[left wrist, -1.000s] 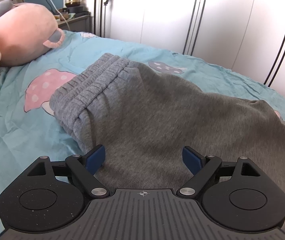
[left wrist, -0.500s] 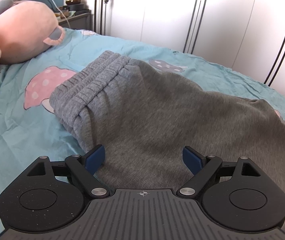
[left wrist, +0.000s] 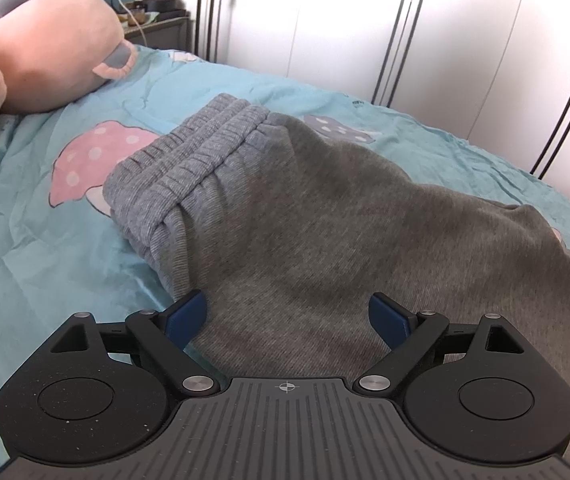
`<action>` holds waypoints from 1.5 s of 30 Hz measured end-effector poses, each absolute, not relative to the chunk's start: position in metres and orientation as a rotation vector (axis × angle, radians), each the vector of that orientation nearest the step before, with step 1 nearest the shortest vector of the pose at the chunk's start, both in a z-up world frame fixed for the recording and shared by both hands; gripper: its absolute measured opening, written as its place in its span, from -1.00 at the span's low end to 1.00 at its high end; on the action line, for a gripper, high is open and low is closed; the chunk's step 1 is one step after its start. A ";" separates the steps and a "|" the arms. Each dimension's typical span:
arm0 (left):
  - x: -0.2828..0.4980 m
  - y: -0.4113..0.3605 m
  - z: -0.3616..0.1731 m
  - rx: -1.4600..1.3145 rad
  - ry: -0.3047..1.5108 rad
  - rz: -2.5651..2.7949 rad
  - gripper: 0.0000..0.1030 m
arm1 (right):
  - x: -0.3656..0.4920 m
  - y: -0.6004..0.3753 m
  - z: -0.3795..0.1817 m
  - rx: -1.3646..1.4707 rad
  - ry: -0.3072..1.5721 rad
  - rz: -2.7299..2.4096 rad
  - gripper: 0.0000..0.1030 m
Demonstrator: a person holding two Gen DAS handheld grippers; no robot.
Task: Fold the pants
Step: 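Move the right gripper to the folded leg end and grasp its corner, then lift the grasped leg corner with the right gripper toward the waistband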
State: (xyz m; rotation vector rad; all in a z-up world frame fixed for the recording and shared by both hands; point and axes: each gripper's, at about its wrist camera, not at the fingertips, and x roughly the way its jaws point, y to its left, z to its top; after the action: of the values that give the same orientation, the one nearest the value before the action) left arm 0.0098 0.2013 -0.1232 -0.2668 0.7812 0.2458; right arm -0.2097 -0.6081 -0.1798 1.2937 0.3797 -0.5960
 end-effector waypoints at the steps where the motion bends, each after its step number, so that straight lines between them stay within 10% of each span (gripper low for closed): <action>1: 0.010 0.201 -0.123 -0.265 0.782 0.246 0.80 | -0.210 -0.607 -0.179 1.282 0.387 -0.604 -0.27; 9: 0.011 0.200 -0.124 -0.261 0.787 0.246 0.82 | -0.216 -0.605 -0.182 1.267 0.367 -0.614 -0.17; 13: 0.011 0.200 -0.123 -0.264 0.786 0.247 0.82 | -0.207 -0.600 -0.175 1.213 0.380 -0.591 -0.82; 20: 0.012 0.200 -0.124 -0.268 0.789 0.253 0.82 | -0.206 -0.605 -0.183 1.246 0.371 -0.579 -0.52; 23: 0.010 0.199 -0.122 -0.266 0.788 0.258 0.82 | -0.202 -0.604 -0.179 1.223 0.391 -0.608 -0.82; 45: -0.055 0.167 -0.066 -0.468 0.720 0.222 0.86 | -0.102 -0.507 -0.031 0.618 0.427 -0.387 -0.84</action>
State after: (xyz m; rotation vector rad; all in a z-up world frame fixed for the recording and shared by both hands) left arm -0.0547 0.1671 -0.0663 -0.4684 0.7204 0.2220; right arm -0.1018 -0.5066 -0.0309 0.6175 0.4267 -0.3865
